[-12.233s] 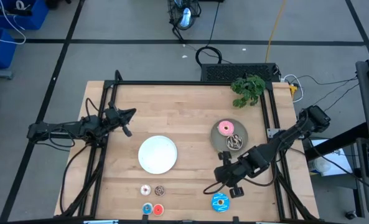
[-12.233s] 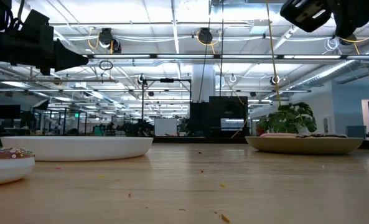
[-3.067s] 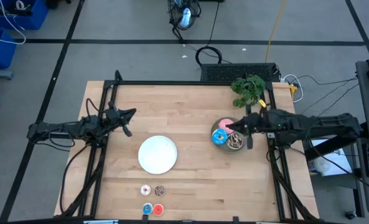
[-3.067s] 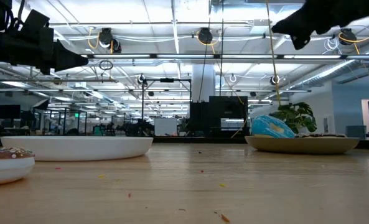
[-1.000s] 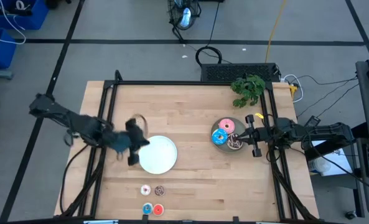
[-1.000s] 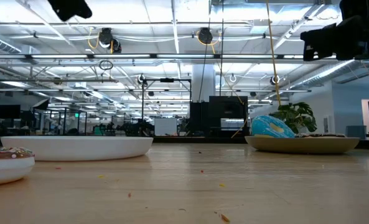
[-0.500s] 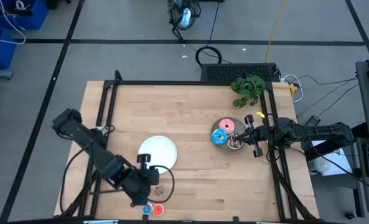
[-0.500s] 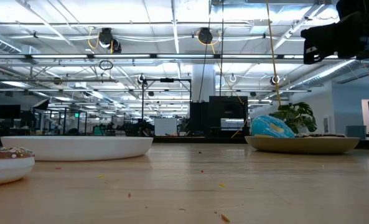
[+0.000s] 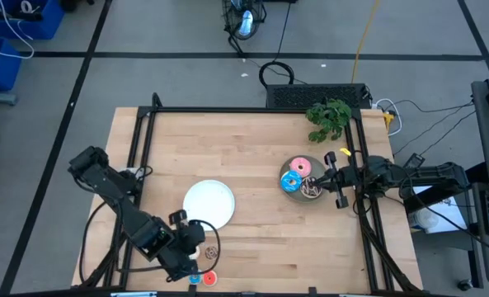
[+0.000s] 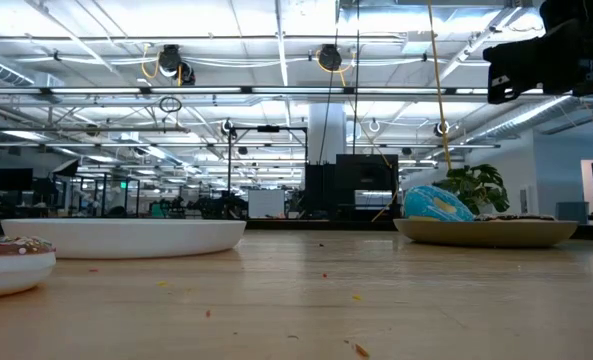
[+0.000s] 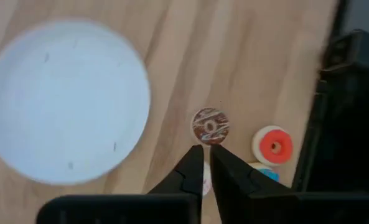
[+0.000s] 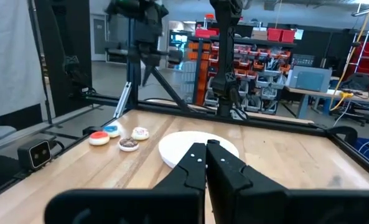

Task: Pick & Place donuts
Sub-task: Put the small white donut on the white plate

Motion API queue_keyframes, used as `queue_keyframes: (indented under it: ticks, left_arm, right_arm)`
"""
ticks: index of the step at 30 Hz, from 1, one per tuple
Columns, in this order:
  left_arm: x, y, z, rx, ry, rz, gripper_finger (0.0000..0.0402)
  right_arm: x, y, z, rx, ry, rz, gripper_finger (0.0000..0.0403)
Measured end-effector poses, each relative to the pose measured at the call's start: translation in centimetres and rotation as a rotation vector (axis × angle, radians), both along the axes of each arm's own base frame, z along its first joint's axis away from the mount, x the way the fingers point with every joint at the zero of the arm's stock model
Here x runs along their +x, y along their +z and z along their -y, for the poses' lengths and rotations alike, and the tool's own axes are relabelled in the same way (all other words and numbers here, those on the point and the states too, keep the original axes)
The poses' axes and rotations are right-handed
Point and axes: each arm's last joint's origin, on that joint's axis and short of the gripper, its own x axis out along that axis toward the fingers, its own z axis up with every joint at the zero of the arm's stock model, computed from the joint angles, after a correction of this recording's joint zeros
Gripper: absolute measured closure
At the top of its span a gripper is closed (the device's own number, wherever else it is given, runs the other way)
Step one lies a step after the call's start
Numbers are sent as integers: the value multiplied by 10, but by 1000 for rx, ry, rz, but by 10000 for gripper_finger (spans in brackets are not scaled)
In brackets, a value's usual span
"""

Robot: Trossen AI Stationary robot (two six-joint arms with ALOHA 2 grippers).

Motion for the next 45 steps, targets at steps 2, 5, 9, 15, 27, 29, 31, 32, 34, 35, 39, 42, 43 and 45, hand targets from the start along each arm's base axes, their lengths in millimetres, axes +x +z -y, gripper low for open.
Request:
queue_keyframes:
  ticks: [2, 5, 9, 15, 27, 29, 31, 32, 34, 35, 39, 42, 43, 45]
  left_arm:
    - [-2, -8, -1, -31, 67, -34, 345]
    - [-5, -20, -2, -88, 138, -90, 303]
    - [-5, -35, -1, -103, 134, -128, 242]
    - [-2, -58, 0, -25, 102, -171, 179]
    - [13, -99, 19, -44, -63, -269, 155]
    - [13, -103, 20, -47, -66, -284, 155]
    - [13, -105, 20, -46, -44, -292, 155]
    - [13, -105, 19, -46, -25, -299, 155]
    - [13, -106, 17, -50, 21, -307, 155]
    - [14, -106, 16, -56, 38, -306, 155]
    - [14, -106, 16, -66, 60, -309, 152]
    - [14, -106, 17, -75, 75, -312, 139]
    - [14, -106, 16, -74, 73, -312, 132]
    - [14, -105, 16, -50, 38, -300, 117]
  right_arm:
    - [0, 1, 0, 0, 0, 8, 403]
    - [0, 1, 0, 0, 0, 6, 403]
    - [0, 1, 0, 0, 0, 5, 403]
    - [0, 1, 0, -9, -1, 7, 403]
    - [0, 1, 0, -37, -4, 12, 403]
    - [0, 1, 0, -37, -4, 13, 403]
    - [0, 1, 0, -37, -4, 13, 403]
    - [0, 1, 0, -37, -4, 13, 403]
    - [0, 1, 0, -37, -4, 13, 403]
    - [0, 1, 0, -37, -4, 13, 403]
    - [0, 1, 0, -25, -3, 10, 403]
    - [0, 0, 0, -1, 0, -2, 403]
    - [0, -1, 0, 2, 0, -9, 403]
    - [0, -2, 0, 3, 1, -22, 403]
